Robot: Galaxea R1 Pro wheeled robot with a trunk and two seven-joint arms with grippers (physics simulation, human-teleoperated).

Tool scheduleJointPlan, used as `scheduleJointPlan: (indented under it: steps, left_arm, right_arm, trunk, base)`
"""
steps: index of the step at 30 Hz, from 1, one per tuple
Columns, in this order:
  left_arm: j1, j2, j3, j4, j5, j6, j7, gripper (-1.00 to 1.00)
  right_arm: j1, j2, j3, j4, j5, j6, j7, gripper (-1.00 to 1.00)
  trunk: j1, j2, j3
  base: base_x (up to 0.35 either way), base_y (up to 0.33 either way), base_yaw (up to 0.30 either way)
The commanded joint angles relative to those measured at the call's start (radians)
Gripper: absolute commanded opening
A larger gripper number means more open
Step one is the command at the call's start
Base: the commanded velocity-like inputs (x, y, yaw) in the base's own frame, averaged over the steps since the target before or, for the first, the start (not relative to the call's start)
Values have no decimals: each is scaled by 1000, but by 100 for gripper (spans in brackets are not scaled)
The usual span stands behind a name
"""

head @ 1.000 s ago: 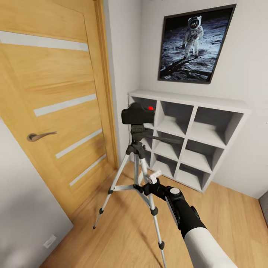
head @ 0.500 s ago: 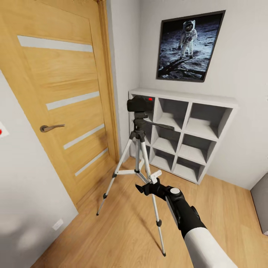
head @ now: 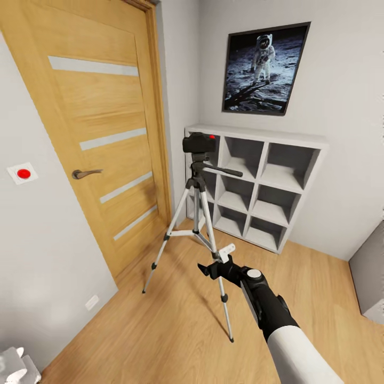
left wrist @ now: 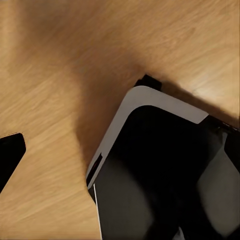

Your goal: Attach the digital camera to the camera tripod in the bedroom.

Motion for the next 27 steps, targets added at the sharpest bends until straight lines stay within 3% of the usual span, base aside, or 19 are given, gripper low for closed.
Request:
scheduleJointPlan:
  steps: [1,16,27]
  left_arm:
    - [-1,0,-8,-1,8,3,3,100]
    - [-1,0,-9,-6,7,2,2,100]
    - [-1,0,-10,-8,6,0,-1,100]
  right_arm:
    - [-1,0,-3,-2,5,5,5,100]
    - [-1,-1,-3,-2,5,7,5,100]
    - [-1,-1,-3,-2,5,7,5,100]
  trunk:
    - [0,-2,-2]
    - [0,-2,-2]
    - [0,-2,-2]
  base:
    - [-345,0,0]
    - [-337,0,0]
    - [-69,0,0]
